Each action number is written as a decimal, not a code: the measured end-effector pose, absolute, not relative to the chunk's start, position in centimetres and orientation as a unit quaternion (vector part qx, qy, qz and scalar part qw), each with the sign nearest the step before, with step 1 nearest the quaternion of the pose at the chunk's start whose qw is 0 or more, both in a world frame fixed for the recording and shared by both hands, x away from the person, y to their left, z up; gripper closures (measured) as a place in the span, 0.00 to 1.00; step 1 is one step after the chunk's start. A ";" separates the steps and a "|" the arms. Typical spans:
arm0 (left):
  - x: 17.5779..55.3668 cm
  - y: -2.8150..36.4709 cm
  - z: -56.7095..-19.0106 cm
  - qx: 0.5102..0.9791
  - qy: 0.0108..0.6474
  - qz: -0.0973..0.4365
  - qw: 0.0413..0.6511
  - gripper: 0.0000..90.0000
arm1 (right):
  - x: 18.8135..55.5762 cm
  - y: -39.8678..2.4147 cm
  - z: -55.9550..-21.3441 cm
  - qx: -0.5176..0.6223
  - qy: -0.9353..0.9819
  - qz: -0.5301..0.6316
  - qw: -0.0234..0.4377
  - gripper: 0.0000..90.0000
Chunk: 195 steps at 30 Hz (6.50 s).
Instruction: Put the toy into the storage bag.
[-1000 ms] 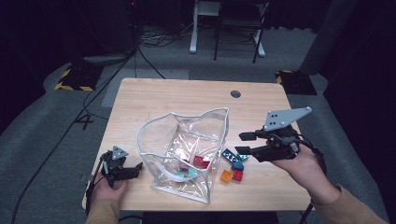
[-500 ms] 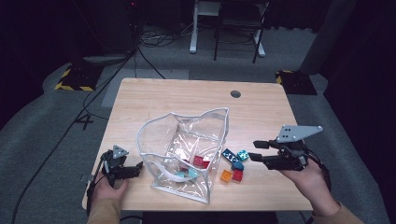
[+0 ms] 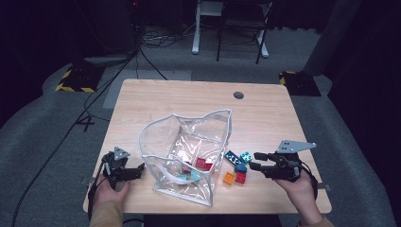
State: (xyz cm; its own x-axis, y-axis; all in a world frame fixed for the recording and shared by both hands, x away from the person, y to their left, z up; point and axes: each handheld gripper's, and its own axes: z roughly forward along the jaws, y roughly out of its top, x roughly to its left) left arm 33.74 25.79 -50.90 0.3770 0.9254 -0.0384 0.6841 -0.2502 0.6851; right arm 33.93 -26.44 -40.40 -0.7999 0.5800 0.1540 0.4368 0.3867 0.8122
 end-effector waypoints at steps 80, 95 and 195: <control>33.8 25.8 -50.9 0.763 0.531 0.194 0.315 0.13 | 36.9 -24.2 -39.6 0.289 0.873 0.379 0.102 0.65; 33.7 25.8 -50.9 0.762 0.533 0.193 0.313 0.13 | 37.4 -22.1 -29.9 0.231 0.877 0.408 0.100 0.65; 33.8 25.9 -50.9 0.761 0.534 0.195 0.313 0.13 | 39.7 -8.1 -27.5 0.145 0.934 0.326 0.025 0.57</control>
State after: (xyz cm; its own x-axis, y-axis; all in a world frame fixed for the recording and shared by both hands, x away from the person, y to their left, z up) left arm 33.76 25.88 -50.89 0.3530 0.9349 -0.0376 0.6913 -0.2336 0.6838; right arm 39.73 -8.07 -27.50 -0.9565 0.2877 0.0490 0.2557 0.7453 0.6158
